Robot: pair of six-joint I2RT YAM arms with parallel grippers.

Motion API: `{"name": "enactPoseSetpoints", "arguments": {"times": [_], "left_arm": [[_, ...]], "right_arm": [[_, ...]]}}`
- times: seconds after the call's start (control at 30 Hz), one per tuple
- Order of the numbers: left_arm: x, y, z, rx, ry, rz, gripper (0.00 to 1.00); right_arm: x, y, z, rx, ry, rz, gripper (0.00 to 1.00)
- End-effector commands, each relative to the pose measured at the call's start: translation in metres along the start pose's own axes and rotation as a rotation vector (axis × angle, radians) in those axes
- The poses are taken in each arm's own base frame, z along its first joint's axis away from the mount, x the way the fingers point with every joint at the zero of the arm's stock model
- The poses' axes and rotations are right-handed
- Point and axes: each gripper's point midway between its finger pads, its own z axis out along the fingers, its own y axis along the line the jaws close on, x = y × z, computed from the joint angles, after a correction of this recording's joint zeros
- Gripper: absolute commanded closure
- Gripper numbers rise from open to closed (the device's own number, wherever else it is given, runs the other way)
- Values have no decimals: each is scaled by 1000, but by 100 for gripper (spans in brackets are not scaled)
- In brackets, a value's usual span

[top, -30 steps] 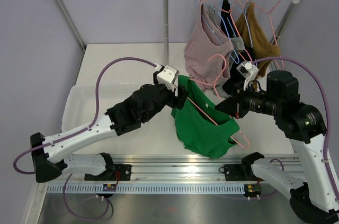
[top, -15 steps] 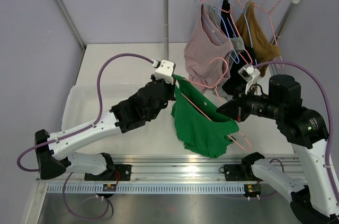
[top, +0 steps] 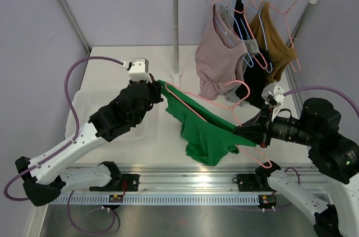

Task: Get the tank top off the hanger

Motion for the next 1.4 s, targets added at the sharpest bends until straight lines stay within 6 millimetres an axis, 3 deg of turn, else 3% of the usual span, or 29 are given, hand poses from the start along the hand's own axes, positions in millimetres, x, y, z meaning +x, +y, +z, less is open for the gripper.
{"name": "enactPoseSetpoints", "arguments": {"times": [0.0,0.03,0.1,0.13,0.17,0.23,0.27,0.3,0.4,0.53,0.63,0.67,0.7,0.73,0.77,0.8,0.87,0.9,0.93,0.97,1.03,1.07,1.1,1.17,1.2,1.27,1.3,1.33,1.37], "left_arm": [[-2,-3,-7,58,9,-61,100],[-3,-9,-12,113,2,-70,100],[2,-40,-25,314,25,-87,100],[13,-44,-31,376,40,-87,100],[26,-61,-41,496,82,-76,100],[29,-82,-54,632,66,-70,100],[52,-93,-64,701,100,-18,100],[61,-98,-67,722,108,4,100],[103,-104,-67,716,191,70,100],[140,-88,-55,626,256,80,100],[149,-61,-43,468,276,94,100],[146,-51,-38,401,266,97,100],[145,-46,-38,375,271,106,93],[143,-39,-41,347,287,125,83],[140,-32,-41,312,284,126,67],[141,-24,-45,290,308,149,42],[121,-20,-52,273,283,129,22],[121,-9,-58,245,302,146,18],[116,-5,-61,234,300,149,7],[97,-2,-67,223,267,121,2],[92,16,-77,176,287,144,1],[79,20,-82,167,263,126,1],[80,31,-87,136,283,151,1],[72,43,-92,101,269,151,1],[67,49,-97,94,265,155,1],[65,55,-100,84,263,160,1],[66,58,-102,84,267,167,1],[65,60,-104,89,263,162,1],[66,61,-105,96,262,167,1]], "right_arm": [[-12,3,-7,16,-51,-59,100],[-18,-2,-7,51,-77,-51,100],[-45,-12,-9,122,-218,-52,100],[-43,-20,0,127,-246,-35,100],[-73,-13,-2,91,-389,-67,100],[-93,1,-10,27,-544,-118,100],[-111,3,-9,-17,-676,-141,100],[-121,5,-14,-36,-752,-161,100],[-147,-4,-19,-25,-941,-197,100],[-172,-30,-23,92,-1058,-195,100],[-162,-75,0,289,-884,-49,100],[-150,-82,3,351,-755,-1,100],[-142,-91,15,374,-671,17,100],[-147,-88,11,389,-646,11,100],[-127,-97,18,424,-544,54,100],[-120,-108,27,451,-483,72,100],[-110,-116,26,512,-406,105,100],[-106,-126,34,538,-362,119,100],[-104,-131,35,564,-340,129,100],[-103,-133,32,586,-308,130,100],[-99,-151,39,657,-240,149,100],[-103,-152,37,670,-220,134,100],[-101,-163,47,690,-177,137,100],[-115,-170,47,728,-175,112,100],[-114,-183,58,750,-140,113,100],[-133,-190,57,789,-157,90,100],[-131,-203,72,801,-119,94,100],[-149,-203,71,807,-146,72,100],[-151,-208,76,810,-135,70,100]]}}
